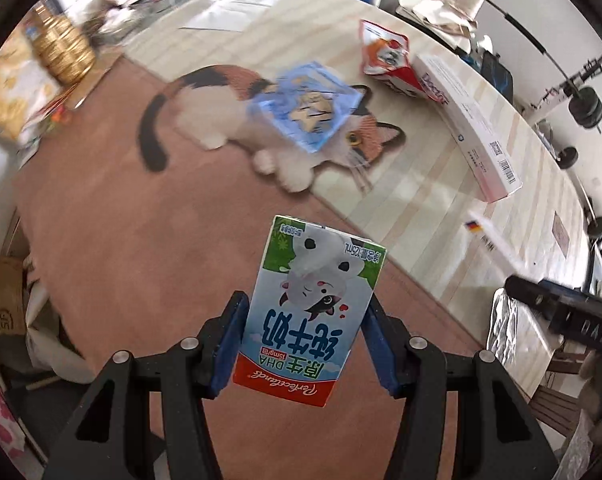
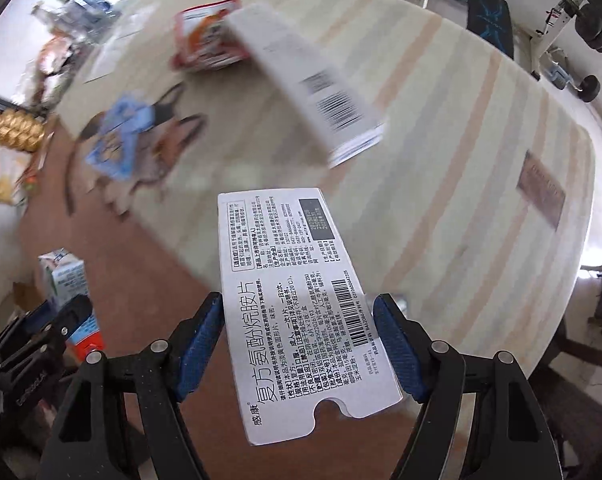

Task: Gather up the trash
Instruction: 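Lift the milk carton and white box and turn toward the bin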

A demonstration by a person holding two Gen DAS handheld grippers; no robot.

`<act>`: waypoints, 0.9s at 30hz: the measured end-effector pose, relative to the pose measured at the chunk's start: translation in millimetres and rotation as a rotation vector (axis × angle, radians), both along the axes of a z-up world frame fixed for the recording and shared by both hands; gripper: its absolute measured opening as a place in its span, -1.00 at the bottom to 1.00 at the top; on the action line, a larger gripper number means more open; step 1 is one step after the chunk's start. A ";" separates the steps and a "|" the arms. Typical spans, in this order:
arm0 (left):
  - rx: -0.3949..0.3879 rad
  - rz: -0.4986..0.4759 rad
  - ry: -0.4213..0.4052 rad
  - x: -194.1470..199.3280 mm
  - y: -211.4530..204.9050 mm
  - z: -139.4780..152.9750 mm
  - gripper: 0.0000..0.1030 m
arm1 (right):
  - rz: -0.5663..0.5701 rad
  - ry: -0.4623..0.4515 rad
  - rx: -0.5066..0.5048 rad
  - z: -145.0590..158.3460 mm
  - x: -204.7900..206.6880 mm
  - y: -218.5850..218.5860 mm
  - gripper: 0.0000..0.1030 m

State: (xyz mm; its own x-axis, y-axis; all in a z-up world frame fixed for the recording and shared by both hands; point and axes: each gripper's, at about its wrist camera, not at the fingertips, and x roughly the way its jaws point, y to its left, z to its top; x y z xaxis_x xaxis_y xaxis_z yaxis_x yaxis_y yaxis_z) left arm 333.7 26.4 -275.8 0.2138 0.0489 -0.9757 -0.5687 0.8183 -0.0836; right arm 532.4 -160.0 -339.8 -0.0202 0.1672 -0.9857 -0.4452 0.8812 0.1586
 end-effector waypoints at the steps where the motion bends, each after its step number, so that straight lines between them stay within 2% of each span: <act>1: 0.000 0.012 -0.004 -10.1 0.5 -0.6 0.03 | 0.004 -0.001 0.006 -0.8 -20.6 0.2 0.51; 5: -0.002 0.058 0.001 -49.8 3.8 -11.9 0.03 | 0.034 -0.006 0.000 -9.2 -80.7 7.5 0.50; 7: -0.012 0.087 0.021 -74.2 6.9 -22.0 0.03 | 0.074 -0.016 -0.045 -24.6 -109.4 15.4 0.50; 10: -0.031 0.126 0.055 -96.8 7.6 -41.7 0.03 | 0.086 0.029 -0.108 -54.4 -136.8 20.4 0.51; 12: -0.056 0.156 0.076 -107.7 8.9 -58.3 0.03 | 0.083 0.031 -0.157 -69.4 -143.5 22.3 0.51; 16: -0.080 0.189 0.095 -118.4 7.5 -76.9 0.03 | 0.090 -0.044 -0.204 -76.1 -149.9 29.7 0.54; 22: -0.076 0.187 0.095 -126.7 0.4 -82.4 0.03 | 0.078 -0.127 -0.228 -74.5 -166.7 40.1 0.54; 27: -0.068 0.179 0.096 -129.3 -0.5 -80.9 0.03 | 0.085 -0.117 -0.197 -75.2 -162.3 39.6 0.58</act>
State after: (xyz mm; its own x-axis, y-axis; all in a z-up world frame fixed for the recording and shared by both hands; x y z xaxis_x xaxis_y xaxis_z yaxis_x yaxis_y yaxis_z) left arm 204.4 25.8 -356.7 0.1132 0.0106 -0.9935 -0.7127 0.6975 -0.0737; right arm 370.1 -120.4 -415.0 0.0904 -0.0259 -0.9956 -0.5243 0.8487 -0.0697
